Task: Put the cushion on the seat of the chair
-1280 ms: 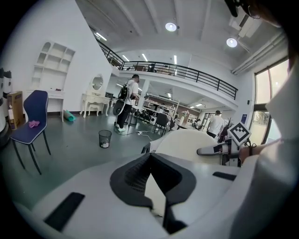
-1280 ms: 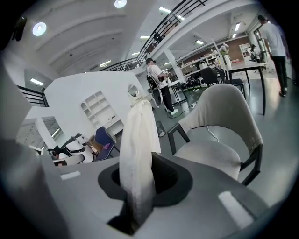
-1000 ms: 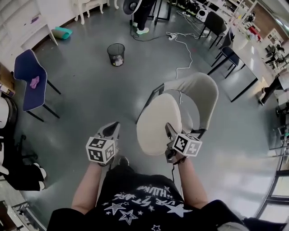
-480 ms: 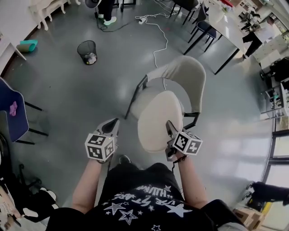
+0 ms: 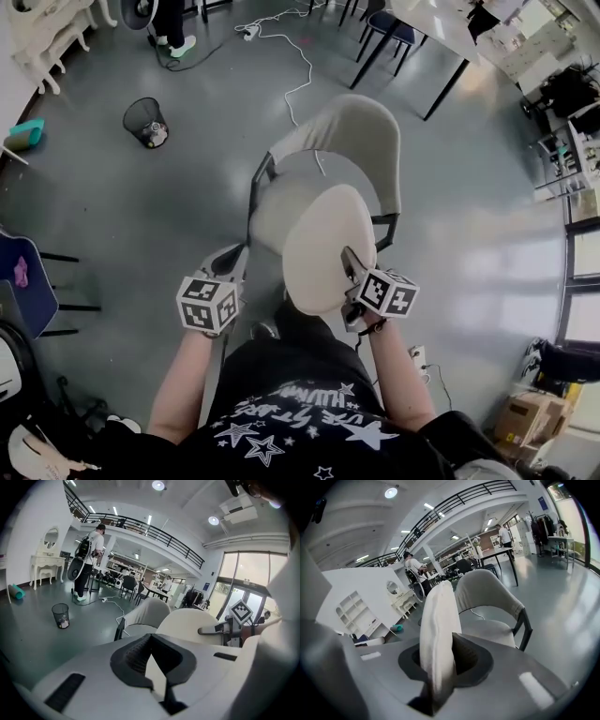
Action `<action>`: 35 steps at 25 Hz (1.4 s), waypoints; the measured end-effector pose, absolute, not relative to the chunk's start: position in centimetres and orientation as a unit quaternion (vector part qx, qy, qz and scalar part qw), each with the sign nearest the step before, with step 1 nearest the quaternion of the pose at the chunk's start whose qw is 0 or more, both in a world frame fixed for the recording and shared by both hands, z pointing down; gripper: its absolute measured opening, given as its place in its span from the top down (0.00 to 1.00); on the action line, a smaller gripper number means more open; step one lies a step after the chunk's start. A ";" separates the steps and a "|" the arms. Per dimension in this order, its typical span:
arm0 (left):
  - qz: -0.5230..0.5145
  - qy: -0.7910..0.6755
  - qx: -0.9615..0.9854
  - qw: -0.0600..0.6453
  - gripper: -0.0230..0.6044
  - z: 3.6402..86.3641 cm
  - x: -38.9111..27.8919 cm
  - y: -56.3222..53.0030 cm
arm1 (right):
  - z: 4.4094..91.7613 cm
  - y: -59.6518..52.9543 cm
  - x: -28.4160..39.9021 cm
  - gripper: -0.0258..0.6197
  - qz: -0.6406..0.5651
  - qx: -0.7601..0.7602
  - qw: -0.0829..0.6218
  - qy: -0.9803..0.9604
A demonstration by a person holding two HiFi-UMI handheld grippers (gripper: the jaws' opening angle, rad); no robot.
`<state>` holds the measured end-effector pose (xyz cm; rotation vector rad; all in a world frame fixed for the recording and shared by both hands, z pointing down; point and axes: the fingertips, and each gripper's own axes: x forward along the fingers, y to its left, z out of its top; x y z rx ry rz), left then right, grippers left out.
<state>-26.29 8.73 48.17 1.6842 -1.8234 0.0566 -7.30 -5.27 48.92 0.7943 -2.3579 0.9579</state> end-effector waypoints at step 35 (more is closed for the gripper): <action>0.134 -0.606 0.718 0.314 0.95 49.5 -35.4 -12.0 | 51.5 -19.8 -13.2 0.87 0.429 0.420 0.135 -0.788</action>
